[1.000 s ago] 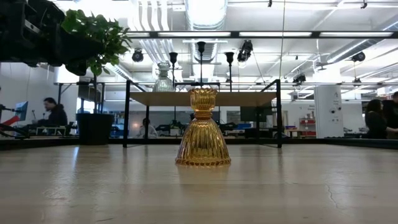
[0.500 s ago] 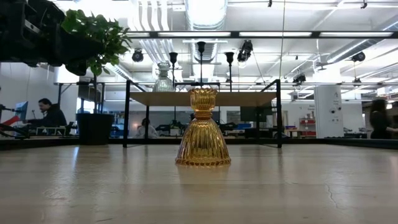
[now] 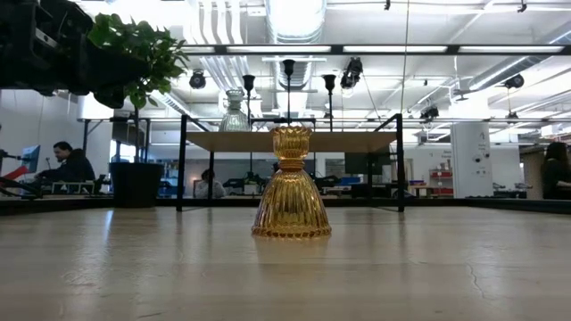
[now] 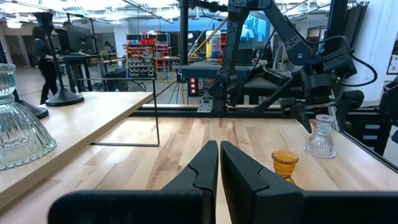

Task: Pick & Place candle stick holders
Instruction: Put the transparent candle holder on the shelf

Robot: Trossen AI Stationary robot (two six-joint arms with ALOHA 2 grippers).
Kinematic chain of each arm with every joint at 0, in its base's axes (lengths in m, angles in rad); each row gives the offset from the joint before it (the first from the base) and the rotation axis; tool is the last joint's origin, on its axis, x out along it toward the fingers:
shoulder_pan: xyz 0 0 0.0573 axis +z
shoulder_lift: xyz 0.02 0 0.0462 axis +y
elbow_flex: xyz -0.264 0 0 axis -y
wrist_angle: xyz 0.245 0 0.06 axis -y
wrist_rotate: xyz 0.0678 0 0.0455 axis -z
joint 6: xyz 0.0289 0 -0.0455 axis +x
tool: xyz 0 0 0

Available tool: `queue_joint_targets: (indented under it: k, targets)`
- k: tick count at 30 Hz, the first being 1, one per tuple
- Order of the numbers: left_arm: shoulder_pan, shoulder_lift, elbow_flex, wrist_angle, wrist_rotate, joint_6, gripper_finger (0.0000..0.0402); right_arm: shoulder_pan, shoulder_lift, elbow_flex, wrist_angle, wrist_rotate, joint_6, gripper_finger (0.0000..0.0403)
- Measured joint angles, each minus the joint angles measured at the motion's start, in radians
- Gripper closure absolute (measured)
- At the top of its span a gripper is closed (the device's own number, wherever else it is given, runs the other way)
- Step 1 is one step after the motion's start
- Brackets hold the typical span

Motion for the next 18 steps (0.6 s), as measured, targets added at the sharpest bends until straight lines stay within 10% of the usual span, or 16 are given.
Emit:
queue_joint_targets:
  k: [9,18]
  targets:
    - [0.000,0.000,0.000,0.000,0.000,0.000,0.0378,-0.060,0.000,0.000,0.022,-0.003,-0.075,0.0092]
    - [0.000,0.000,0.000,0.000,0.000,0.000,0.0378,-0.064,0.000,0.000,0.027,-0.033,-0.073,0.0190]
